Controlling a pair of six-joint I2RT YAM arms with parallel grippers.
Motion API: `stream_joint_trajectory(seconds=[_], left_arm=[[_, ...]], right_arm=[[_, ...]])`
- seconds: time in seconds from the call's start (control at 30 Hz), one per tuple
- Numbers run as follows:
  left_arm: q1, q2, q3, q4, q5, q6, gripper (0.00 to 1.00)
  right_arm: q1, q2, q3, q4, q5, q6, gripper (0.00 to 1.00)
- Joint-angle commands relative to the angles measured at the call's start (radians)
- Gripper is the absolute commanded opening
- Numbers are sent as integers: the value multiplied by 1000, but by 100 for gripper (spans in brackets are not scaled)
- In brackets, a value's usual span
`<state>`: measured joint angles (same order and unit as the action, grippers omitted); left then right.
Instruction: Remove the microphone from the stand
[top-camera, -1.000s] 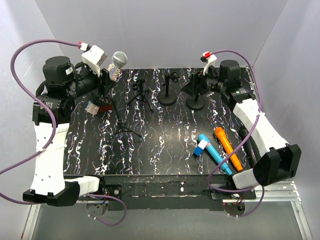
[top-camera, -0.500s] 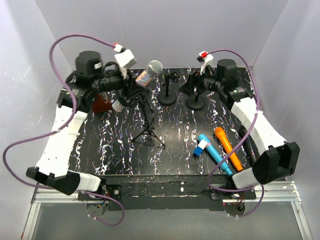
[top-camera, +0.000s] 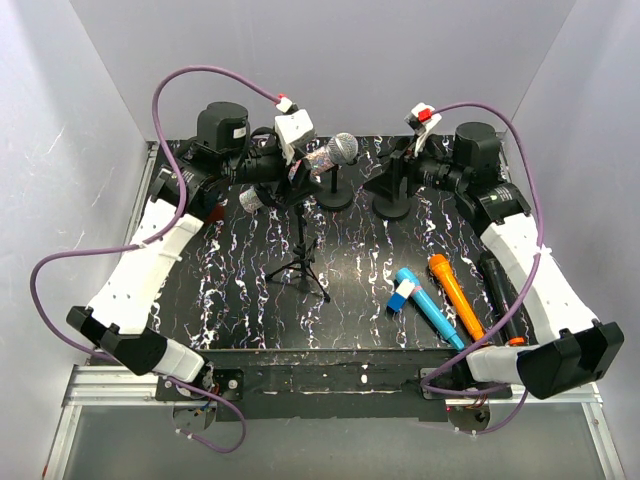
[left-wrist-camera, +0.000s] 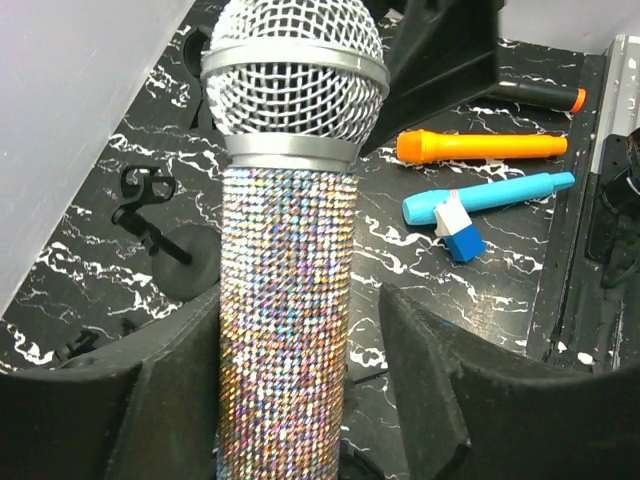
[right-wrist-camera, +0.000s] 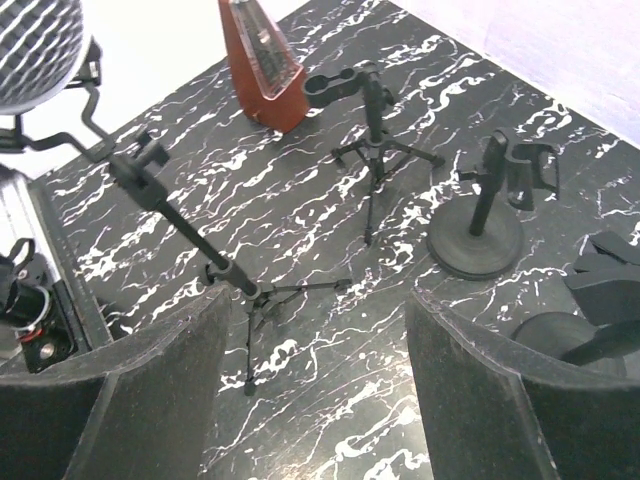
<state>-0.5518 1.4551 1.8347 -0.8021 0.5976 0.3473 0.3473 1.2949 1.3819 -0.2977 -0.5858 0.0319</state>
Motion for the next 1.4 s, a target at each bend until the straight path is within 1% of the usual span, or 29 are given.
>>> stream_joint_trajectory(seconds=[0.0,0.03,0.17,0.27,0.37,0.47,0.57,0.67,0.73,0.83,0.93,1.0,1.13,1.37], left_arm=[[-5,-55,26,-58,-44,21,60],[-5,-58,26,-68,-51,25,62],[-5,-78,54,-117,-113,42,69],[-5,-87,77,-160,-151,84,71],[-5,-84,110,-163,-208,96,72],[-4,-55,175,-121,-301,30,72],[-3,-3,267,-175,-288,56,68],[-3,19,305,-224,-262,71,65],[-3,22,304,-252,-262,82,60],[-3,2,275,-259,-298,102,52],[-3,-13,238,-249,-360,114,50],[-3,-16,222,-250,-371,130,49],[-3,-25,184,-243,-369,136,48],[-3,-32,149,-218,-357,133,47]], right_arm=[[-4,-48,-4,-24,-91,-15,77],[-4,-57,2,-23,-121,-12,77],[-5,-89,20,-47,-326,-7,77],[-5,-118,19,-66,-387,-1,78],[-5,-100,28,21,-439,126,80],[5,-39,35,179,-468,301,79],[31,46,71,288,-509,368,77],[64,108,114,428,-497,465,76],[81,145,146,475,-483,497,77],[102,182,177,546,-461,549,77],[117,202,186,614,-462,606,79],[134,210,180,643,-459,612,78],[163,239,196,658,-416,634,74],[193,290,282,609,-322,623,67]])
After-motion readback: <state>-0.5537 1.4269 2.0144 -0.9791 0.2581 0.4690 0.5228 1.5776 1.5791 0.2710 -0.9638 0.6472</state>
